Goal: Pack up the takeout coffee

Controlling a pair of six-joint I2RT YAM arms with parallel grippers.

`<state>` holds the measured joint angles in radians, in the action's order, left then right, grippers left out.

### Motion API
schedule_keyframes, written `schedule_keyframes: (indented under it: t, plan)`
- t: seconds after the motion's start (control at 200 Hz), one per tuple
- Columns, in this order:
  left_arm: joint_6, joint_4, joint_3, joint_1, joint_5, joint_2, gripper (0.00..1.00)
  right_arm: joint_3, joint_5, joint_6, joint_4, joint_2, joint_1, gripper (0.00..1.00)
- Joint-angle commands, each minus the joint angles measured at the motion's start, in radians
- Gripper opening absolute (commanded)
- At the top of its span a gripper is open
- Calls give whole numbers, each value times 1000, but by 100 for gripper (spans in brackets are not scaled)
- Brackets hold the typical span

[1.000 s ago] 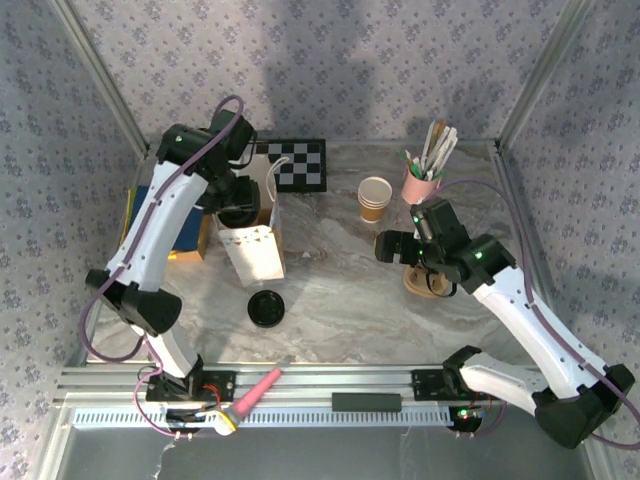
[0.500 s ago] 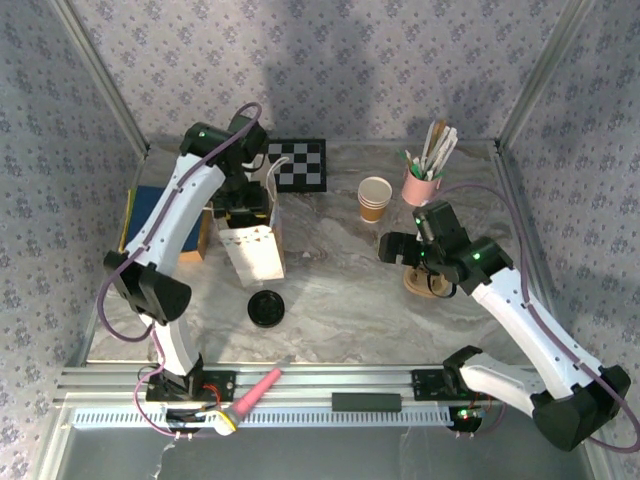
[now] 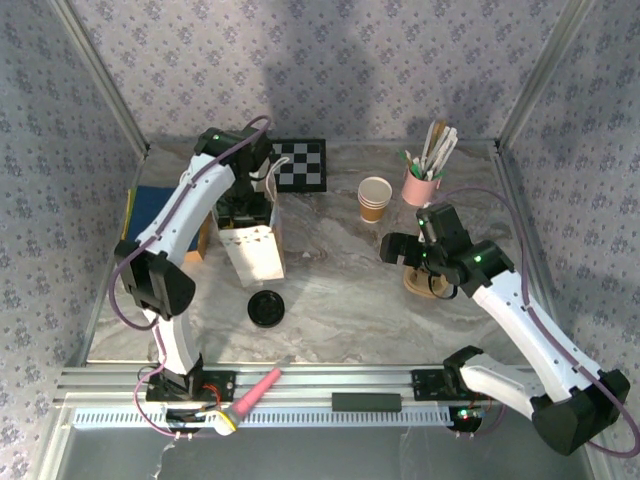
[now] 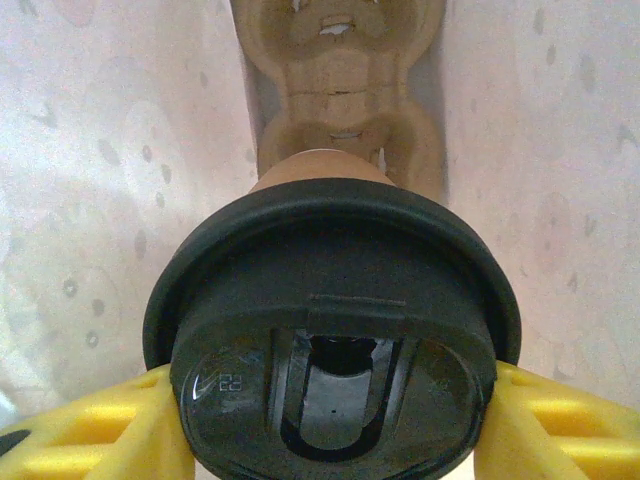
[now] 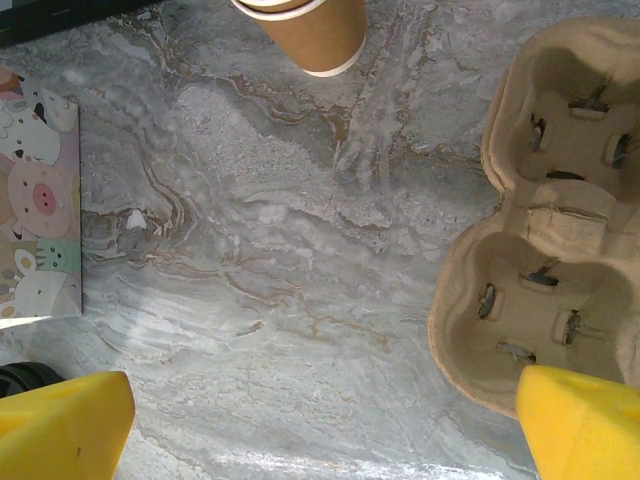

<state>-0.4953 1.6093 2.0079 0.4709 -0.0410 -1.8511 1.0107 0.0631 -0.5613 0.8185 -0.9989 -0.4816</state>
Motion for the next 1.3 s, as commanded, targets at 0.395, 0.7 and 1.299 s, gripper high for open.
schedule_keyframes:
  t: [0.395, 0.7, 1.299]
  plan:
    - [26, 23, -39, -14, 22, -49, 58, -38, -25, -6, -15, 46, 18, 100]
    - [16, -28, -126, -17, 25, -41, 58, -35, -63, 21, -50, 48, -25, 100]
    - [-14, -129, -277, -18, 50, 9, 58, -9, -60, 29, -79, 10, -115, 100]
